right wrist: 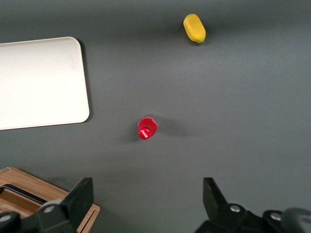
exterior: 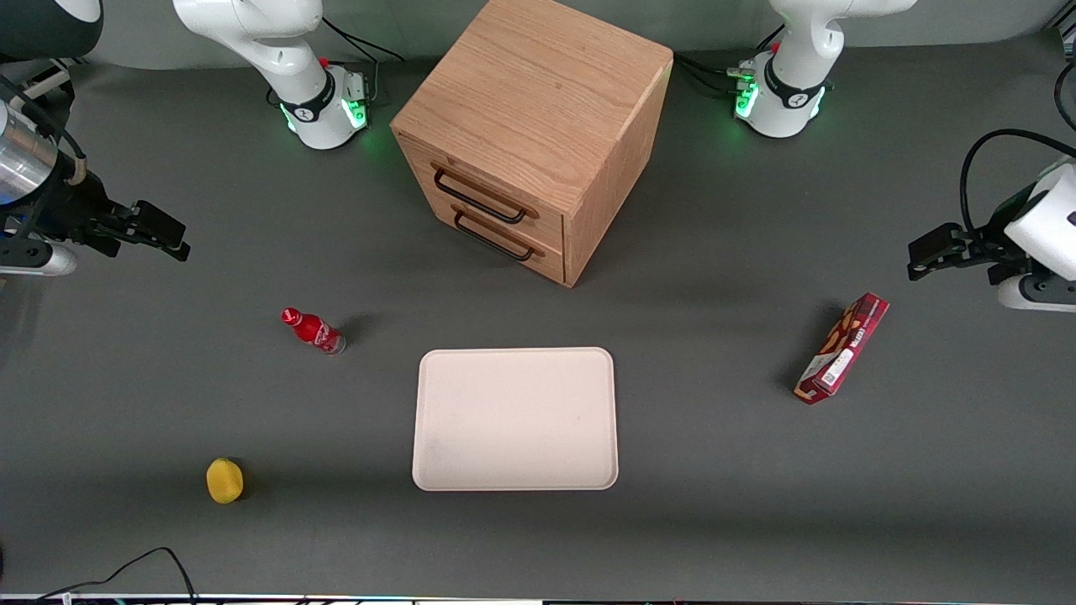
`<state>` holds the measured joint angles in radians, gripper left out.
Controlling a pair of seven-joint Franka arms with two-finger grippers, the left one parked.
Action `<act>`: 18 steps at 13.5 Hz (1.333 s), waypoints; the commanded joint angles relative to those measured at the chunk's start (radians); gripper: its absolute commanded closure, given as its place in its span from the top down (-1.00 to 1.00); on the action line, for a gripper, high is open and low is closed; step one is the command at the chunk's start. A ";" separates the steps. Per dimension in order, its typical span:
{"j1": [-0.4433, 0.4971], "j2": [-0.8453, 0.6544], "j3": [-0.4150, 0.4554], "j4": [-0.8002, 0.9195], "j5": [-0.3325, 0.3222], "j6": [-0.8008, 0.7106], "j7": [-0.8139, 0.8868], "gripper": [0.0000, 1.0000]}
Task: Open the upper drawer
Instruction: 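Move the right gripper toward the upper drawer's black handle of the wooden cabinet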
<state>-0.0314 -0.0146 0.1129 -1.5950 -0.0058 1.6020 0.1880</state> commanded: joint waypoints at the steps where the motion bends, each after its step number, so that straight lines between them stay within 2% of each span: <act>1: 0.005 0.015 -0.007 0.032 0.012 -0.024 -0.019 1.00; 8: 0.011 0.012 0.010 0.041 0.012 -0.034 -0.024 1.00; 9: 0.019 0.012 0.027 0.046 0.018 -0.039 -0.024 1.00; 11: 0.018 0.008 0.128 0.053 0.027 -0.063 -0.024 1.00; 13: 0.018 0.010 0.233 0.087 0.097 -0.109 -0.009 1.00; 16: 0.019 0.040 0.315 0.093 0.188 -0.105 -0.062 1.00; 18: 0.018 0.067 0.327 0.086 0.285 -0.111 -0.283 1.00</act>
<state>-0.0052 0.0025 0.4408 -1.5312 0.2036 1.5113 0.0834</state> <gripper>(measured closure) 0.000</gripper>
